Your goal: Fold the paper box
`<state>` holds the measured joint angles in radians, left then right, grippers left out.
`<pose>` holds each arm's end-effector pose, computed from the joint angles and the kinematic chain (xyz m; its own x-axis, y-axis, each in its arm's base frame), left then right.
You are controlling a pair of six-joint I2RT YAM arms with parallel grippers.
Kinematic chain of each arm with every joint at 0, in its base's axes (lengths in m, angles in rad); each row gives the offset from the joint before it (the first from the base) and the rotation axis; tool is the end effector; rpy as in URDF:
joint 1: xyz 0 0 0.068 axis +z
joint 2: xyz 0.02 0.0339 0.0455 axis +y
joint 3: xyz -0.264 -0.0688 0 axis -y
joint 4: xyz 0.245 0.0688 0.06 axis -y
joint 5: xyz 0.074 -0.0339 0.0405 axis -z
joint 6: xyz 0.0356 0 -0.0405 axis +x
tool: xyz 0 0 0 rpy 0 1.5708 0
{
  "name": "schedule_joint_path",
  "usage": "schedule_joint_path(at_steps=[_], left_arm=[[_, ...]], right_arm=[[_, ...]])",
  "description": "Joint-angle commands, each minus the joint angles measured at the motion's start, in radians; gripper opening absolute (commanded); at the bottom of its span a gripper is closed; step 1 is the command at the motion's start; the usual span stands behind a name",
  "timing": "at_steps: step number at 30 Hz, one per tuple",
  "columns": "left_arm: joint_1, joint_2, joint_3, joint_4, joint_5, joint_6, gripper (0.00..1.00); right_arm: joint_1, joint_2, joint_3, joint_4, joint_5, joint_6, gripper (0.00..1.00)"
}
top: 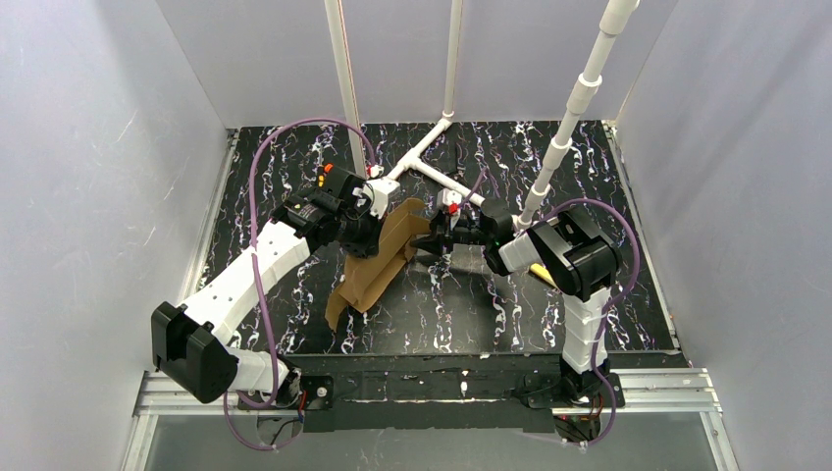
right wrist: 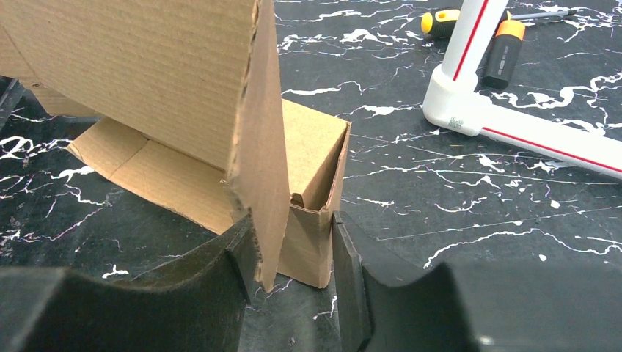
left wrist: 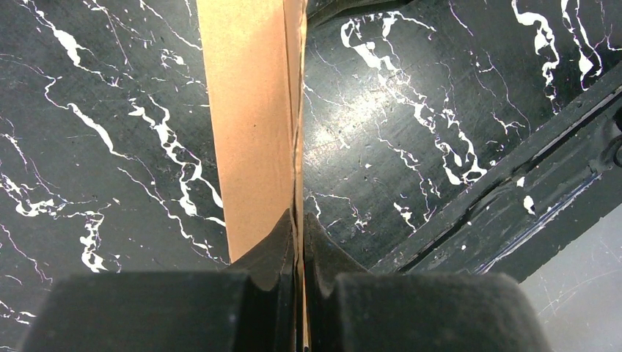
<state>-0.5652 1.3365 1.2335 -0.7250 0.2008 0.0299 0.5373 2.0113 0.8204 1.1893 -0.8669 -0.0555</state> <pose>0.2345 -0.1572 0.3246 -0.6027 0.4169 -0.6804 0.6571 0.7431 -0.1266 0.3093 0.2159 0.1469 0.0533 -0.0100 -0.9985 -0.9847 0.1655 -0.0543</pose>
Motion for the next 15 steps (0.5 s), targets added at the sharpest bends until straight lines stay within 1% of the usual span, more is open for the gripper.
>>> schedule_joint_path(at_steps=[1, 5, 10, 12, 15], left_arm=[[-0.004, -0.019, 0.007, 0.007, -0.01, -0.01, 0.0], [-0.004, -0.029, -0.002, 0.014, -0.014, -0.015, 0.0], [-0.004, -0.051, -0.036, 0.039, -0.014, -0.022, 0.0], [-0.004, -0.06, -0.049, 0.05, -0.017, -0.054, 0.0], [-0.004, -0.064, -0.059, 0.062, -0.015, -0.062, 0.0]], right_arm=[[0.006, 0.007, -0.006, 0.067, -0.014, -0.016, 0.48], [0.006, 0.009, -0.004, 0.046, -0.009, -0.041, 0.48], [0.008, 0.021, -0.012, 0.059, -0.02, -0.064, 0.48], [0.009, 0.024, -0.012, 0.061, -0.017, -0.066, 0.48], [0.012, 0.026, -0.015, 0.061, -0.015, -0.072, 0.49]])
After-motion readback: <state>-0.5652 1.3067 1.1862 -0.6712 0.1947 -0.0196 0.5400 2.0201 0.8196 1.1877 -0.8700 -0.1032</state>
